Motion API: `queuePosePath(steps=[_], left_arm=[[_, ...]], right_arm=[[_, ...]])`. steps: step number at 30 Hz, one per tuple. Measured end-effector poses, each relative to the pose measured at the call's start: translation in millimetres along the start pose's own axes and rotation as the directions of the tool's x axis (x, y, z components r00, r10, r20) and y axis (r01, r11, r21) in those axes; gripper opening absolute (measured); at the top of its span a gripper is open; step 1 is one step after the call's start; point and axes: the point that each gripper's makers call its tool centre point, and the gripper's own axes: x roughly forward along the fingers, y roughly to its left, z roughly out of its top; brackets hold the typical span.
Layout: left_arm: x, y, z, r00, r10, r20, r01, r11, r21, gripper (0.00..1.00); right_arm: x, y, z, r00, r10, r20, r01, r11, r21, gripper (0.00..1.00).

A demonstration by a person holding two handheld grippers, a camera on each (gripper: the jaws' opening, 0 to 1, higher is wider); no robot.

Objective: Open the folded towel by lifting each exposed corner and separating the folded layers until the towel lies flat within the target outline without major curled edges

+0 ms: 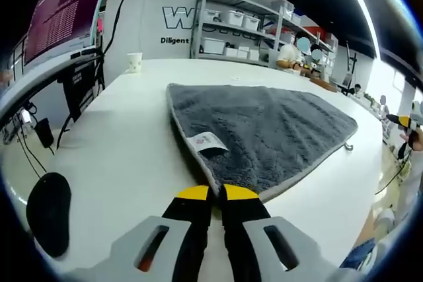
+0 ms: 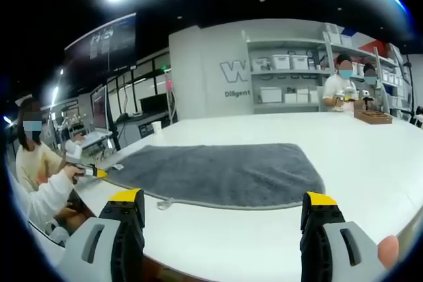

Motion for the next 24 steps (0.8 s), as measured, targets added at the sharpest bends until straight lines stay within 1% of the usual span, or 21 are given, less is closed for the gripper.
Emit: queuePosePath(steps=[6,16,21,24], left_arm=[[-2.0,9.3,-4.5,1.0,0.02,-0.006,-0.02,1.0,-0.011,0.05],[-5.1,27.4,-4.1,0.998,0.063,-0.001,-0.063,0.998,-0.026,0.06],[-5.8,26.9,-5.1,0.997,0.074,0.003,-0.074,0.997,-0.031,0.06],[-5.5,26.3,-3.3,0.997,0.072,0.009,-0.072,0.997,-0.03,0.09]], right_arm=[[0.1,0.0,0.0,1.0,-0.002,-0.002,0.002,1.0,-0.002,0.99],[0.5,1.2,-0.4,1.0,-0.001,-0.005,0.001,1.0,-0.004,0.99],[0.8,1.2,-1.2,1.0,-0.001,-0.008,0.001,1.0,-0.004,0.99],[1.3,2.2,-1.8,1.0,0.002,-0.011,-0.002,1.0,-0.007,0.99]])
